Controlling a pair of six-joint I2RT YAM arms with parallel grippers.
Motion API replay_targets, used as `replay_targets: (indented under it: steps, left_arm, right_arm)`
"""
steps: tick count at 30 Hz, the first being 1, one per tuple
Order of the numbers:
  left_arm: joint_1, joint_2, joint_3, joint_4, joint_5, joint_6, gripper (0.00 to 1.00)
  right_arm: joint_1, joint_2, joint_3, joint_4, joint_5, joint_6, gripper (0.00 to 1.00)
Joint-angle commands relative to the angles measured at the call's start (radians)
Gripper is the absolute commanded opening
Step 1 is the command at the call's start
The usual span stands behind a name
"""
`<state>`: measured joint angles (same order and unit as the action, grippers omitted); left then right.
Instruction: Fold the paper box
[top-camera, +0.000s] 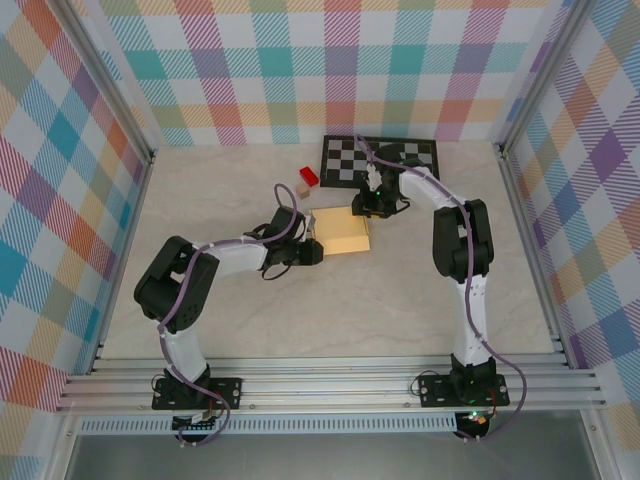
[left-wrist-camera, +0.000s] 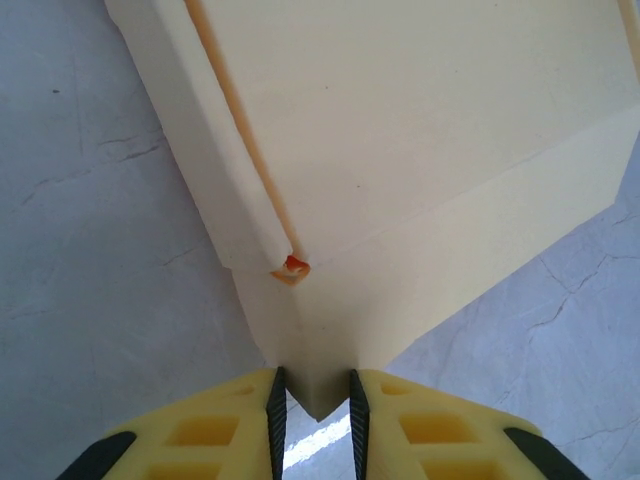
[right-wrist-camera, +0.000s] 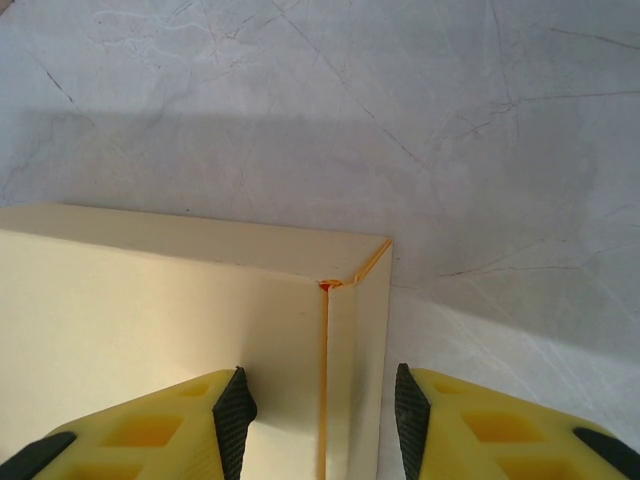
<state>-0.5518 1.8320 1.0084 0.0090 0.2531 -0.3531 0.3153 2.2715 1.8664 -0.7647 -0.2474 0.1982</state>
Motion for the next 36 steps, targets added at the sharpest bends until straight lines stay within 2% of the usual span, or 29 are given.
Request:
replay_targets:
  steps: [1,7,14,17,24,30,36]
  left_arm:
    - [0.006,0.019,-0.011,0.003,-0.002,0.016,0.23]
    - [0.016,0.055,0.031,-0.011,-0.017,0.099,0.19]
    - [0.023,0.089,0.112,-0.12,-0.129,0.203,0.21]
    - [0.027,0.12,0.153,-0.179,-0.183,0.207,0.23]
    - [0.03,0.194,0.219,-0.242,-0.223,0.181,0.26]
    - [0.034,0.138,0.209,-0.222,-0.189,0.156,0.35]
    - [0.048,0.106,0.215,-0.235,-0.153,0.138,0.32]
  right_arm:
    - [-0.004,0.043,-0.047,-0.073,0.06,-0.001,0.45]
    - [-0.008,0.043,-0.05,-0.078,0.064,-0.011,0.45]
    - [-0.009,0.048,-0.05,-0.101,0.083,-0.05,0.42]
    - [-0.01,0.057,-0.042,-0.121,0.111,-0.069,0.42]
    - [-0.012,0.062,-0.046,-0.122,0.11,-0.082,0.42]
    - [-0.012,0.053,-0.05,-0.124,0.116,-0.079,0.42]
    - [-0.012,0.051,-0.056,-0.113,0.105,-0.067,0.42]
